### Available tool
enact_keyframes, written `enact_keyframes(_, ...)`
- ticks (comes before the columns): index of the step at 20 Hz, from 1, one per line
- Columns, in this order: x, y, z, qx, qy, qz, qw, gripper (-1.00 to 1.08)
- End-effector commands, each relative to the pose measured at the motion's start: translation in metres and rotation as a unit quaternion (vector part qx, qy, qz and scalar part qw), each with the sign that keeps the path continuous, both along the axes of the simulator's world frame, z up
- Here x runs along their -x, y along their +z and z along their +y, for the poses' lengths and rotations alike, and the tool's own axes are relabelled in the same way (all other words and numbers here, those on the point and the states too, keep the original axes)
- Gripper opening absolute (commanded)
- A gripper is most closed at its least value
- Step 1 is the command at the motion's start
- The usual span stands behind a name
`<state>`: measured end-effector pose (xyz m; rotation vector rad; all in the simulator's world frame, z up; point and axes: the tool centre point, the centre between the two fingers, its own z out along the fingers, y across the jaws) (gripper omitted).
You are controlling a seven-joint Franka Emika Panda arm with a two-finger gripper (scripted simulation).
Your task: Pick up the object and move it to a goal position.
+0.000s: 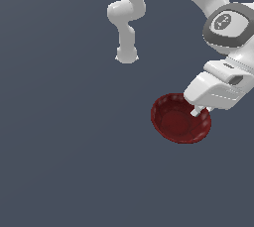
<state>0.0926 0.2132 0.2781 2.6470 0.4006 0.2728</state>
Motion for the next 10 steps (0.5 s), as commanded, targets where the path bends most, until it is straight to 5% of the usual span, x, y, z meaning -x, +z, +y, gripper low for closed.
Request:
enact_keyframes(1, -0.0014, 0.0095, 0.0074, 0.000, -0.001, -0.001, 1.0000, -1.00)
enact_keyframes(10, -0.0034, 0.0192, 0.0171, 0.001, -0.001, -0.001, 1.0000, -1.00)
